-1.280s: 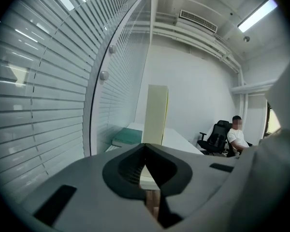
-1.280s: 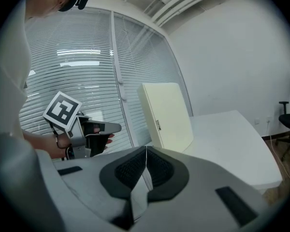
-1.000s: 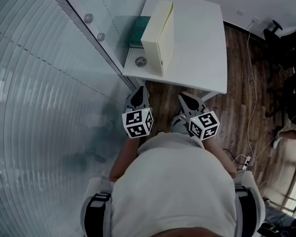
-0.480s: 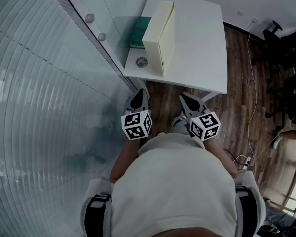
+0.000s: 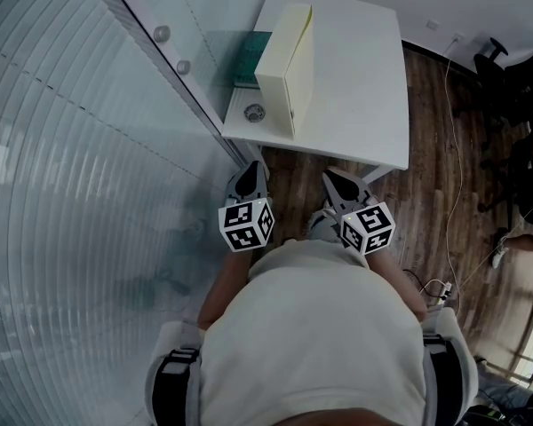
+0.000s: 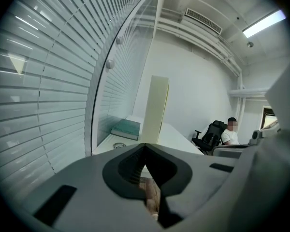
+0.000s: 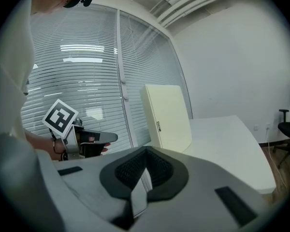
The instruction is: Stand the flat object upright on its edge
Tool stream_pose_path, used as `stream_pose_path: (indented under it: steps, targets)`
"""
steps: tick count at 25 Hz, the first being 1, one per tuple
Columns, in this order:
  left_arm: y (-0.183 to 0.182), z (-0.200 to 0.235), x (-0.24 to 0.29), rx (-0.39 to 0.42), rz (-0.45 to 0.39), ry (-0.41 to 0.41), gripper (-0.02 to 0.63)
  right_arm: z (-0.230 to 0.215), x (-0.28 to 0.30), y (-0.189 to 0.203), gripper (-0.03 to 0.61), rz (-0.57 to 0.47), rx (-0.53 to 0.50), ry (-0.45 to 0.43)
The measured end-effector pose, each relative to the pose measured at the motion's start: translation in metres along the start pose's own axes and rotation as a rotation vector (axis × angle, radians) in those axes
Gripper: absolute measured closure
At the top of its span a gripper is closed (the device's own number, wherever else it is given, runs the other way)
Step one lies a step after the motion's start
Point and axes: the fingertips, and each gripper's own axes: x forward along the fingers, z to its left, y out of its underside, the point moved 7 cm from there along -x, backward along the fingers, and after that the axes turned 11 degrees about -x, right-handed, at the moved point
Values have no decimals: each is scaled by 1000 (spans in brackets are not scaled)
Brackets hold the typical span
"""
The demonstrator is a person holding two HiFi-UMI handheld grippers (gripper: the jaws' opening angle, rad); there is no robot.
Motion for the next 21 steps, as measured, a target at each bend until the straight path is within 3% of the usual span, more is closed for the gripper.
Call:
stream_pose_path:
  steps: [21]
  targets:
    - [7, -1, 4, -23, 34, -8, 593, -4, -4, 2, 560, -22, 27, 29]
